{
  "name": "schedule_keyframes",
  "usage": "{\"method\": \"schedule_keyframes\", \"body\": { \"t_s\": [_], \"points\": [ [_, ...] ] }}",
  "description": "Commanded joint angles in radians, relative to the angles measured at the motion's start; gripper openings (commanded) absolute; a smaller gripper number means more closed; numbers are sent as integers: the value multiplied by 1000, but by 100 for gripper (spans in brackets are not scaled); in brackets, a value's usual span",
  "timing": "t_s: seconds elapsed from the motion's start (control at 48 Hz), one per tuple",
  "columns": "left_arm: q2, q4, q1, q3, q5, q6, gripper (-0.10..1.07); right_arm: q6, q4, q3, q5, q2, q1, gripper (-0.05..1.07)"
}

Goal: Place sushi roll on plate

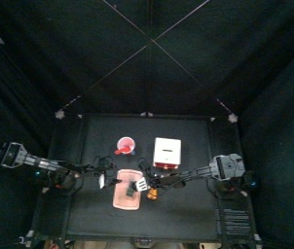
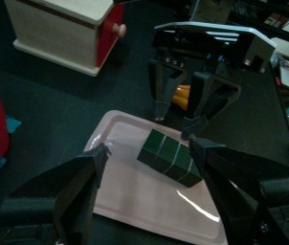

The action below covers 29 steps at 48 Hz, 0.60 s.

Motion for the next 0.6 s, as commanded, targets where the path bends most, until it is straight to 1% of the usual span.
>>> {"method": "schedule_keyframes", "body": {
  "t_s": [0.0, 0.146, 0.438, 0.583],
  "points": [
    [-2, 3, 0, -9, -8, 0, 100, -3, -29, 0, -3, -67, -2, 94],
    [-3, 5, 0, -15, -8, 0, 100, -2, -69, 12, -3, -89, -2, 94],
    [-3, 5, 0, -20, -8, 2, 100, -5, -86, 37, -8, -98, -2, 94],
    [-3, 5, 0, -23, -8, 2, 100, -3, -166, 57, -8, -156, 2, 94]
  ]
}}
